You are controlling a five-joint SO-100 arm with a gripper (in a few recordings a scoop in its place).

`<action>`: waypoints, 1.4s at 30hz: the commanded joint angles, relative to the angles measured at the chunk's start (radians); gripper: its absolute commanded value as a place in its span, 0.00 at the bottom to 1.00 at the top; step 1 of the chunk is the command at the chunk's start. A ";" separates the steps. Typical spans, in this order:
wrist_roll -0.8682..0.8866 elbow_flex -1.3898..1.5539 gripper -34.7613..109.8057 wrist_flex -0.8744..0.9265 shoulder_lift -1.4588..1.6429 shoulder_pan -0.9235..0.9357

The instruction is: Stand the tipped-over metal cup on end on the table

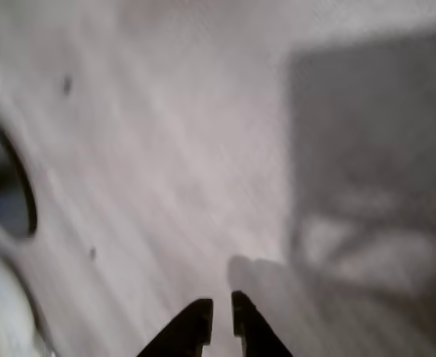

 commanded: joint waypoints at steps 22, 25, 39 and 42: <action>-0.345 -1.252 0.24 0.002 -1.259 0.669; -0.416 -1.463 0.24 0.081 -1.511 0.704; -0.497 -1.769 0.39 0.209 -1.881 0.773; -0.497 -1.763 0.45 0.235 -1.896 0.758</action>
